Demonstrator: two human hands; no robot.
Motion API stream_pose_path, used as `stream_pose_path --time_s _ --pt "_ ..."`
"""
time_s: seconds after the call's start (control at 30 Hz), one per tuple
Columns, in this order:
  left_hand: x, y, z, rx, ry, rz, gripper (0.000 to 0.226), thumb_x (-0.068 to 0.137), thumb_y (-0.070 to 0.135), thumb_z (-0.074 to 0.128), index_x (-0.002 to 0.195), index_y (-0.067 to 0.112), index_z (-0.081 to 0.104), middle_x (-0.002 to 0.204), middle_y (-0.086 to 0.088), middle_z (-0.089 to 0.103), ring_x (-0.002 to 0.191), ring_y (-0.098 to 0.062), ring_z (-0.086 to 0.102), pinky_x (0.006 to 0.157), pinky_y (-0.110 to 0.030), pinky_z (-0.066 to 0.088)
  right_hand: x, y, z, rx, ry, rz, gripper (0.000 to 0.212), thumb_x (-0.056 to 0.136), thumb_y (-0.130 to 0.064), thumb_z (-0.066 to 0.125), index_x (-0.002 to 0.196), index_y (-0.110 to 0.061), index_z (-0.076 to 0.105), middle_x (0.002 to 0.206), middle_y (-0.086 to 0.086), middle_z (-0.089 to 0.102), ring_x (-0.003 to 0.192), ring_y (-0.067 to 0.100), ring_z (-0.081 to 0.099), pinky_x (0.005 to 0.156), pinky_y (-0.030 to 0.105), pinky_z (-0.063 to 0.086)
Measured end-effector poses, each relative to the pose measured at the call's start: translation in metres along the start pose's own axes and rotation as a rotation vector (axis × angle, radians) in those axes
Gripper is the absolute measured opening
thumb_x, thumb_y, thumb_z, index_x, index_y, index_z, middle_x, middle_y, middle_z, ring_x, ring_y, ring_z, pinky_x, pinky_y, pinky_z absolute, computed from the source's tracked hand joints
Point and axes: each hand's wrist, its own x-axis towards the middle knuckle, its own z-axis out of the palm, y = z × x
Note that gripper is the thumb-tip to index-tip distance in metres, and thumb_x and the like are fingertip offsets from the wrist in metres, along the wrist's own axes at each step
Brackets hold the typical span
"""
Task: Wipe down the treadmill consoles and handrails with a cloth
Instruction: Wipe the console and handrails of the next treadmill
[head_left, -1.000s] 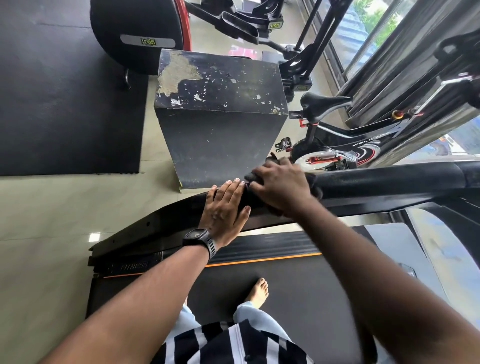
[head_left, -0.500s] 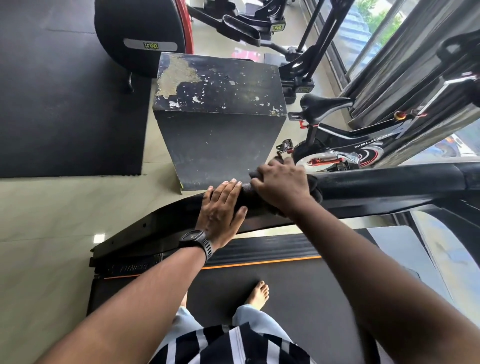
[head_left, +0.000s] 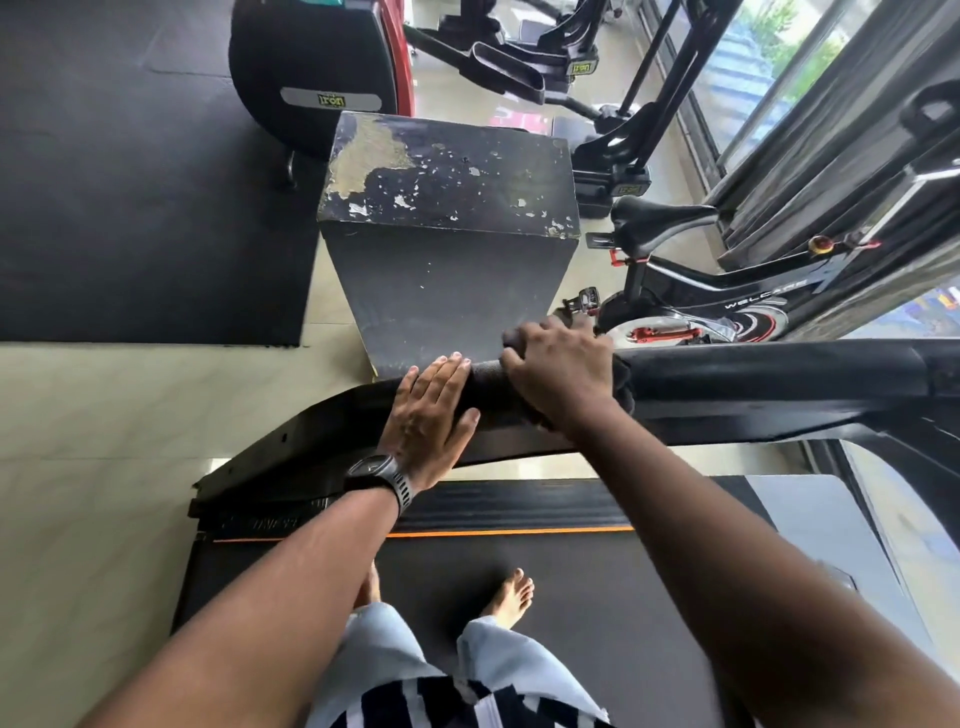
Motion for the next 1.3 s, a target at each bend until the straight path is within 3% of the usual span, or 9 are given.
stream_pose_path --time_s 0.17,0.33,0.53,0.67,0.77,0.93,1.03,1.2,1.3 --pt "-0.005 0.002 0.002 0.009 0.017 -0.009 0.062 0.096 0.042 0.041 0.149 0.008 0.043 0.155 -0.013 0.043 0.144 -0.027 0.038 0.12 -0.052 0.025 -0.059 -0.015 0.029 -0.095 0.184 0.007 0.052 0.094 -0.05 0.048 0.139 -0.024 0.054 0.141 0.007 0.053 0.129 0.043 0.043 0.099 0.057 0.035" --pt "-0.003 0.003 0.001 -0.001 0.023 -0.003 0.062 0.097 0.043 0.038 0.148 0.007 0.044 0.153 -0.013 0.044 0.143 -0.028 0.04 0.119 -0.052 0.027 -0.012 -0.005 0.003 -0.089 0.033 -0.19 0.046 0.093 -0.056 0.042 0.125 -0.03 0.062 0.126 0.002 0.063 0.117 0.035 0.051 0.087 0.046 0.041" --pt "-0.002 0.001 0.004 -0.031 0.045 -0.001 0.06 0.096 0.042 0.04 0.145 0.008 0.048 0.152 -0.012 0.047 0.141 -0.028 0.042 0.118 -0.052 0.028 -0.037 -0.016 0.014 -0.067 0.15 0.189 0.05 0.094 -0.052 0.046 0.133 -0.023 0.058 0.135 0.005 0.057 0.127 0.04 0.044 0.096 0.055 0.039" --pt "-0.004 0.0 0.003 -0.04 0.062 0.025 0.059 0.095 0.039 0.042 0.145 0.008 0.048 0.151 -0.012 0.047 0.141 -0.027 0.041 0.117 -0.053 0.03 -0.05 -0.029 0.029 -0.098 0.202 0.032 0.048 0.093 -0.05 0.044 0.131 -0.027 0.061 0.133 0.001 0.059 0.126 0.04 0.046 0.097 0.055 0.037" --pt "-0.002 -0.002 0.003 -0.043 0.052 0.05 0.059 0.097 0.04 0.041 0.145 0.008 0.047 0.151 -0.012 0.047 0.141 -0.027 0.042 0.116 -0.054 0.031 -0.016 -0.018 0.009 -0.128 0.069 -0.107 0.049 0.092 -0.057 0.039 0.121 -0.03 0.065 0.124 -0.001 0.066 0.119 0.035 0.051 0.088 0.047 0.041" --pt "0.0 0.003 0.005 -0.06 0.042 0.017 0.059 0.097 0.043 0.038 0.145 0.009 0.048 0.152 -0.011 0.047 0.141 -0.027 0.042 0.117 -0.056 0.029 -0.016 -0.007 0.005 -0.049 0.106 0.24 0.047 0.092 -0.053 0.045 0.12 -0.022 0.067 0.126 0.005 0.064 0.12 0.037 0.05 0.091 0.049 0.042" --pt "0.001 0.005 0.005 -0.058 0.052 0.008 0.059 0.097 0.042 0.038 0.146 0.01 0.048 0.152 -0.01 0.046 0.142 -0.027 0.041 0.118 -0.056 0.027 -0.048 -0.025 0.024 -0.08 0.19 0.206 0.046 0.091 -0.05 0.051 0.129 -0.025 0.061 0.133 0.003 0.059 0.127 0.04 0.044 0.099 0.056 0.037" --pt "0.006 0.008 0.007 -0.083 0.072 0.036 0.056 0.099 0.039 0.038 0.143 0.009 0.051 0.149 -0.011 0.051 0.139 -0.028 0.046 0.116 -0.056 0.032 0.0 -0.007 -0.002 -0.036 -0.031 -0.057 0.044 0.093 -0.057 0.041 0.118 -0.034 0.068 0.126 -0.002 0.065 0.117 0.031 0.051 0.084 0.043 0.037" --pt "0.01 0.014 0.007 -0.085 0.066 0.048 0.055 0.099 0.039 0.037 0.143 0.009 0.051 0.149 -0.01 0.05 0.139 -0.027 0.046 0.116 -0.055 0.032 0.013 0.008 -0.007 0.035 -0.076 0.081 0.045 0.093 -0.057 0.041 0.117 -0.031 0.069 0.126 0.001 0.066 0.118 0.032 0.051 0.086 0.044 0.039"
